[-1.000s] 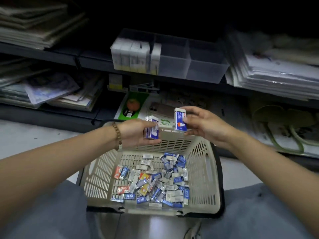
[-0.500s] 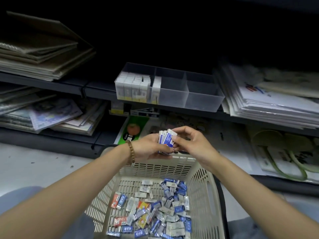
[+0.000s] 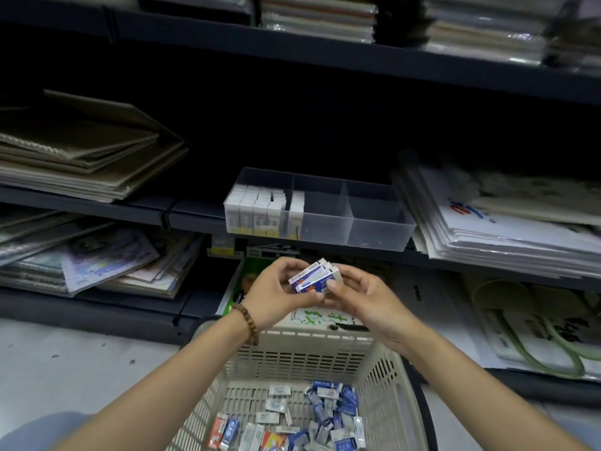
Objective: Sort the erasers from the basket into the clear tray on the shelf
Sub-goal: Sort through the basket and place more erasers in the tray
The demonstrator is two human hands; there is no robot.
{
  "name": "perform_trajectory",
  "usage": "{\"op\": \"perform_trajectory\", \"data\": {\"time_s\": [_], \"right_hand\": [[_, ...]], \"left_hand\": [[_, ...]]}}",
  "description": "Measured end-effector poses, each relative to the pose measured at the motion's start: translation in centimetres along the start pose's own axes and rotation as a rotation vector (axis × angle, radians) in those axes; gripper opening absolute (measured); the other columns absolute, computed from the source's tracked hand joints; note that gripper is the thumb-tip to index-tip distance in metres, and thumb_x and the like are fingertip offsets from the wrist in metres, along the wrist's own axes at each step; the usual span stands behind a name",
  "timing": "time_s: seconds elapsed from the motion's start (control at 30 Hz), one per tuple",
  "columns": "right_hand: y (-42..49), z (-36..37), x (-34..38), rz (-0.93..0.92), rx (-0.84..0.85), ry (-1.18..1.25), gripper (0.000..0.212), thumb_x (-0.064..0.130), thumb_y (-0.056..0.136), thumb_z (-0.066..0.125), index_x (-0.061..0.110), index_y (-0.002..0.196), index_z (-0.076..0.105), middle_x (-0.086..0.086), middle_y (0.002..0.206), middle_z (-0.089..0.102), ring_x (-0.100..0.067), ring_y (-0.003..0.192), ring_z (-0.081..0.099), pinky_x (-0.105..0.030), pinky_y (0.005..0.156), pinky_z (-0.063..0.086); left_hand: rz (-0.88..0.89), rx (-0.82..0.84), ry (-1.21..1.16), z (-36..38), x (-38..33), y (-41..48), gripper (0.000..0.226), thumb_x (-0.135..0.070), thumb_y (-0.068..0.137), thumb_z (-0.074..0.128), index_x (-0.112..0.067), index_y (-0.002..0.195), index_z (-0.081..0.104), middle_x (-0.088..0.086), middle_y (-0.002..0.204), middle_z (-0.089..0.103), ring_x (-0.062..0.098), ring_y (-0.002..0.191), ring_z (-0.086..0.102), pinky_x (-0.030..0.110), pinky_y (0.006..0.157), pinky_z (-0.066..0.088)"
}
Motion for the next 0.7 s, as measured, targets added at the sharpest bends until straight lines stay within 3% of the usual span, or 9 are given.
{"op": "perform_trajectory", "data": {"time_s": [0.17,0.3,0.43,0.53,0.6,0.7], "right_hand": [[1.1,0.0,4.0,-0.067,0.041,0.074,0.027,0.011,0.085,0.062,0.015,0.112,0.062,-0.007,0.109,0.071,-0.016,0.099,0.068,-0.018,0.074,0.055],[3.3,-0.2,8.7,-0.148,0.017,-0.044,0.035,0.013,0.081,0.066,0.010,0.115,0.060,-0.010,0.105,0.072,-0.017,0.095,0.069,-0.017,0.075,0.054],[6.6,-2.3,14.0,-0.179,-0.116,-0.169,0.040,0.003,0.083,0.066,0.009,0.121,0.055,-0.012,0.102,0.069,-0.015,0.082,0.070,-0.018,0.068,0.056],[9.2,-2.8,15.3,-0.087,-0.156,-0.452,0.049,-0.001,0.081,0.068,0.001,0.127,0.051,-0.018,0.103,0.064,-0.019,0.078,0.066,-0.024,0.068,0.059],[10.7,-2.2,14.5,0.022,-0.157,-0.751,0.051,0.001,0.081,0.068,-0.001,0.128,0.050,-0.020,0.114,0.060,-0.022,0.082,0.064,-0.029,0.076,0.059],[12.3,-0.8,12.6,0.110,-0.151,-0.995,0.057,0.005,0.081,0.070,0.003,0.132,0.048,-0.016,0.126,0.054,-0.013,0.076,0.060,-0.011,0.051,0.051]], "left_hand": [[0.162,-0.073,-0.089,-1.5,-3.3,1.6,0.045,-0.013,0.064,0.083,-0.017,0.101,0.057,0.000,0.101,0.068,0.009,0.086,0.068,0.019,0.074,0.055],[0.258,-0.041,-0.097,-2.7,-6.1,3.0,0.055,-0.031,0.064,0.075,-0.027,0.114,0.053,-0.008,0.115,0.063,0.004,0.101,0.063,0.019,0.083,0.052],[0.380,-0.277,-0.043,-9.0,-7.8,3.8,0.050,-0.041,0.073,0.060,-0.029,0.121,0.050,-0.013,0.123,0.055,0.001,0.115,0.052,0.018,0.092,0.046],[0.312,-0.468,0.018,-13.2,-5.8,4.4,0.047,-0.041,0.086,0.050,-0.029,0.131,0.043,-0.011,0.136,0.046,0.006,0.125,0.041,0.026,0.105,0.033],[0.199,-0.444,-0.006,-13.4,-3.7,5.2,0.048,-0.038,0.092,0.047,-0.027,0.138,0.037,-0.008,0.143,0.039,0.010,0.132,0.035,0.025,0.103,0.029],[0.119,-0.327,0.017,-11.9,-1.8,6.3,0.050,-0.039,0.092,0.048,-0.025,0.139,0.037,-0.004,0.145,0.038,0.013,0.134,0.034,0.026,0.102,0.031]]}}
Point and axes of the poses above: each hand's wrist, its own y-axis towards the middle knuckle, its own z-axis out of the palm, x = y × z, the point moved 5 cm from there along y, towards the middle knuckle
